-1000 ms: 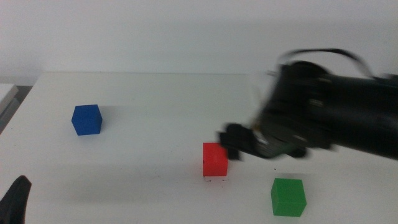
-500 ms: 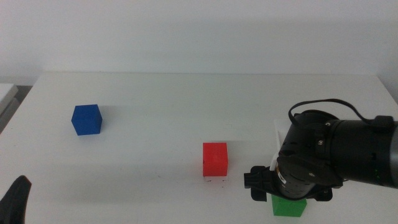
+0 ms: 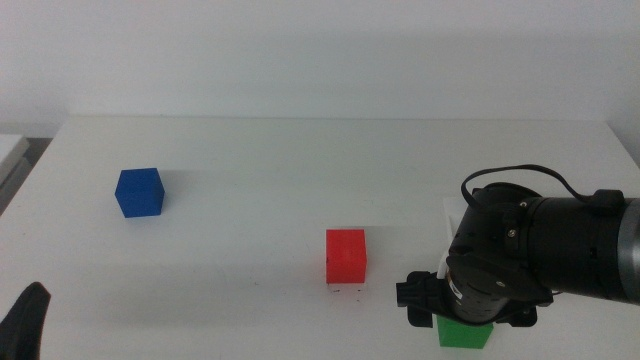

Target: Stack red cubes first, then green, then blue cubes in a specific spot.

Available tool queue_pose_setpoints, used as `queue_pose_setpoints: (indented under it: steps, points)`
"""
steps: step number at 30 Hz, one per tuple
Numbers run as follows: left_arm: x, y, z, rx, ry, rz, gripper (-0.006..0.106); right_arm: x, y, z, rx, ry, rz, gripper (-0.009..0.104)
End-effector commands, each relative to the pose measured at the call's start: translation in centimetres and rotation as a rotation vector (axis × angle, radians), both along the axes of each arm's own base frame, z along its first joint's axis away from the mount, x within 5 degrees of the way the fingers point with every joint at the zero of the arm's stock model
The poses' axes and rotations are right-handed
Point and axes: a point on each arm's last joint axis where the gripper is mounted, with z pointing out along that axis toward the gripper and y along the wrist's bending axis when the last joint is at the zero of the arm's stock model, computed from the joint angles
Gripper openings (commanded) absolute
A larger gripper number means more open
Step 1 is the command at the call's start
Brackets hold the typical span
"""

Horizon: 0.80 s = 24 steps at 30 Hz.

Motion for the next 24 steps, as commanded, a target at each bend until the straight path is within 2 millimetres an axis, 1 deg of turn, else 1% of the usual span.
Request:
queue_pose_setpoints:
  steps: [1, 5, 12, 14, 16, 20, 21, 22, 23, 24]
  points:
    - [0.0, 0.0, 0.2, -0.002, -0.017, 0.002, 0.094, 0.1, -0.3, -0.2, -0.01, 0.003, -0.009, 0.093]
    - [0.0, 0.0, 0.2, -0.002, -0.017, 0.002, 0.094, 0.5, -0.7, -0.2, 0.0, 0.0, -0.024, 0.093]
    - [0.0, 0.0, 0.2, -0.002, -0.017, 0.002, 0.094, 0.5, -1.4, -1.8, 0.075, -0.022, -0.005, 0.093]
    - [0.0, 0.0, 0.2, -0.002, -0.017, 0.002, 0.094, 0.6, -1.4, -2.0, 0.08, -0.034, 0.003, 0.089]
    - [0.0, 0.0, 0.2, -0.002, -0.017, 0.002, 0.094, 0.8, -1.7, -1.9, 0.075, -0.046, -0.011, 0.078]
    - [0.0, 0.0, 0.2, -0.002, -0.017, 0.002, 0.094, 1.1, -1.9, -1.9, 0.091, -0.061, -0.034, 0.029]
    - [0.0, 0.0, 0.2, -0.002, -0.017, 0.002, 0.094, 1.2, -1.9, -1.9, 0.092, -0.061, -0.034, 0.019]
    - [0.0, 0.0, 0.2, -0.002, -0.017, 0.002, 0.094, 1.2, -1.8, -1.8, 0.092, -0.063, -0.034, 0.013]
    - [0.0, 0.0, 0.2, -0.002, -0.017, 0.002, 0.094, 1.3, -1.8, -1.5, 0.08, -0.06, -0.042, 0.01]
    - [0.0, 0.0, 0.2, -0.002, -0.017, 0.002, 0.094, 1.5, -1.6, -0.7, 0.064, -0.059, -0.049, 0.01]
